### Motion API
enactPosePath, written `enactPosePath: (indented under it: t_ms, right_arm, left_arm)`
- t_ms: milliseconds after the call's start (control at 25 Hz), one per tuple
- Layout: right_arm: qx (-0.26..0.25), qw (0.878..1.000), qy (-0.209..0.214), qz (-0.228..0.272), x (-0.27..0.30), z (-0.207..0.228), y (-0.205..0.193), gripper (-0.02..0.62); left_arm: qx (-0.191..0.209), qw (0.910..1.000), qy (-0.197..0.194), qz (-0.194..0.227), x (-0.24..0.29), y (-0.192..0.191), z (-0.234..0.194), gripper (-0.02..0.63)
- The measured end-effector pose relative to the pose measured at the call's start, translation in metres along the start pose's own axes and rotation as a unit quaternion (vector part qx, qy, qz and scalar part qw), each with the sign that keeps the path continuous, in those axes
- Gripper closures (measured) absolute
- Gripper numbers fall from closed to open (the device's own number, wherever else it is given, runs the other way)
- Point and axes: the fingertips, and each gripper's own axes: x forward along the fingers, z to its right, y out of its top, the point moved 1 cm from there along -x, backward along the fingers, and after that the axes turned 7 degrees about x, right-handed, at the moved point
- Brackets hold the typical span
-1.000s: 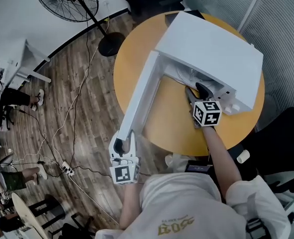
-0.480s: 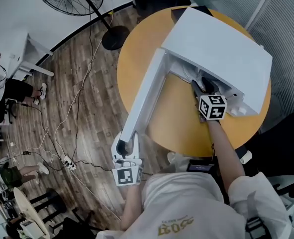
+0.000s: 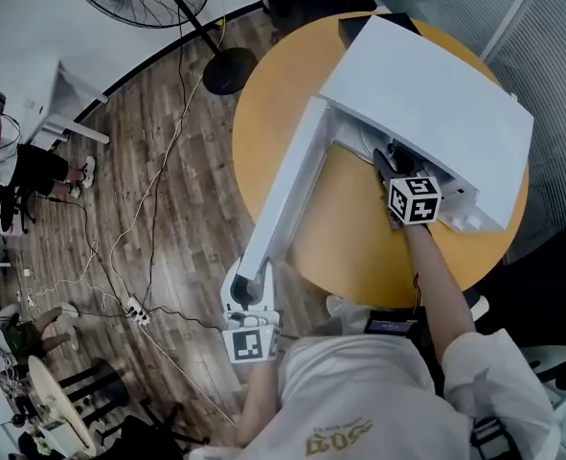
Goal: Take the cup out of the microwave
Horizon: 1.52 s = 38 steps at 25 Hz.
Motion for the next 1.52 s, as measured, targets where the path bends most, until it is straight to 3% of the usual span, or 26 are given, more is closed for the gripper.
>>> enactPosePath:
  t_ms: [280, 480, 720, 1520]
  right_arm:
    - [-0.015, 1.000, 0.007, -0.013, 0.011, 0.002, -0.005, 0.466]
    - [-0.015, 1.000, 0.003, -0.014, 0.014, 0.009, -0.005, 0.562]
    - [-0.071, 0.997, -0.006, 0.001, 0.011, 0.008, -0.001, 0.572]
    - [-0.055, 0.997, 0.015, 0.050, -0.004, 0.004, 0.013, 0.580]
  left_arm:
    - [-0.005, 1.0000, 0.004, 0.001, -0.001, 0.000, 0.000, 0.413]
    - [-0.005, 0.9999, 0.009, 0.000, 0.001, -0.002, 0.001, 0.411]
    - [-0.010, 0.9999, 0.010, 0.002, 0.001, -0.001, 0.001, 0.408]
    - [-0.011, 0.9997, 0.022, -0.002, 0.001, -0.002, 0.005, 0.407]
